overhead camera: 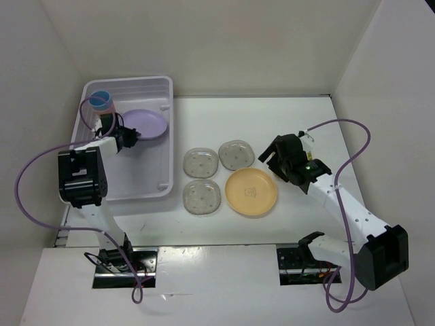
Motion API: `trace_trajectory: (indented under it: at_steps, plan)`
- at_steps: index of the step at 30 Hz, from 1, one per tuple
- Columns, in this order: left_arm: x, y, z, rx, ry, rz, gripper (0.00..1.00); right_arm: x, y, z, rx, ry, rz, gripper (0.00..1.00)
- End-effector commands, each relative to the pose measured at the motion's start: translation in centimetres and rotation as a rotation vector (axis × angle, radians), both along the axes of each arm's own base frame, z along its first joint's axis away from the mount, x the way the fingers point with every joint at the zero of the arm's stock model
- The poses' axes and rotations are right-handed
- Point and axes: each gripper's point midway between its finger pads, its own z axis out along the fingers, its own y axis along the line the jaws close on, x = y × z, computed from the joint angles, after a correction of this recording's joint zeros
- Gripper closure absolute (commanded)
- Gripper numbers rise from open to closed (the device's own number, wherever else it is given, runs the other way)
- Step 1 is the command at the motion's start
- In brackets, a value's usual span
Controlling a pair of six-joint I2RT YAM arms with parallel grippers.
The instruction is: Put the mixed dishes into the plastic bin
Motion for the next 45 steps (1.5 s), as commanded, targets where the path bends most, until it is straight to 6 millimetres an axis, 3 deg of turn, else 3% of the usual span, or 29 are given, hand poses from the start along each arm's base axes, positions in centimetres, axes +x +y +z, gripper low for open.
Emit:
trace_trajectory:
  at_steps: [1,5,9,10,12,13,14,17,21,24,27,28,34,37,41,45]
  plan:
    - [3.0,-0.5,2.5,-0.033,-0.094,0.023,0.99,-0.9,-0.5,-2.1,0.008,0.089,-0.054,0.16]
    - [4.3,-0.8,1.9,-0.049,-0.088,0.026,0.96,-1.5,-0.7,-3.1,0.019,0.118,-0.080,0.14]
    - [4.6,-1.3,1.0,-0.053,-0.057,0.017,0.83,-2.1,-0.9,-3.5,0.038,0.134,-0.104,0.13]
    - [4.6,-1.3,1.0,-0.054,-0.057,0.017,0.71,-2.5,-1.0,-4.0,0.038,0.152,-0.114,0.12]
    - [3.6,-1.6,-0.3,-0.067,-0.011,0.011,0.56,-3.0,-1.0,-4.6,0.047,0.178,-0.120,0.09]
    - [3.4,-1.7,0.2,-0.066,-0.018,0.010,0.46,-3.5,-1.2,-5.4,0.032,0.208,-0.122,0.09]
    - [2.6,-1.8,0.5,-0.054,-0.002,-0.001,0.19,-3.8,-1.0,-5.6,0.044,0.222,-0.120,0.07]
    - [1.0,-2.6,0.7,-0.019,0.040,-0.061,0.01,-4.4,-0.8,-7.0,0.050,0.265,-0.115,0.07]
    - [-0.3,-3.8,2.6,-0.008,0.035,-0.159,0.01,-5.4,-1.1,-8.5,0.010,0.327,-0.094,0.06]
    - [-1.4,-4.4,5.2,0.037,0.007,-0.243,0.01,-6.4,-1.8,-9.2,-0.030,0.376,-0.095,0.05]
    - [-3.3,-5.8,8.5,0.048,-0.045,-0.378,0.01,-6.7,-1.7,-9.1,-0.019,0.370,-0.089,0.05]
    - [-4.4,-6.3,10.4,0.085,-0.080,-0.438,0.01,-6.8,-1.4,-9.0,0.004,0.375,-0.097,0.05]
    - [-8.6,-9.3,17.2,0.158,-0.245,-0.683,0.01,-9.0,-0.1,-11.1,0.040,0.425,-0.069,0.08]
    - [-10.2,-10.3,18.9,0.202,-0.303,-0.793,0.01,-10.0,0.2,-11.6,0.007,0.440,-0.038,0.13]
    - [-11.6,-10.8,20.9,0.228,-0.363,-0.816,0.01,-10.4,0.3,-12.8,-0.014,0.464,-0.036,0.17]
    - [-13.1,-11.3,22.8,0.260,-0.426,-0.833,0.01,-10.0,-0.1,-13.4,-0.053,0.442,-0.056,0.25]
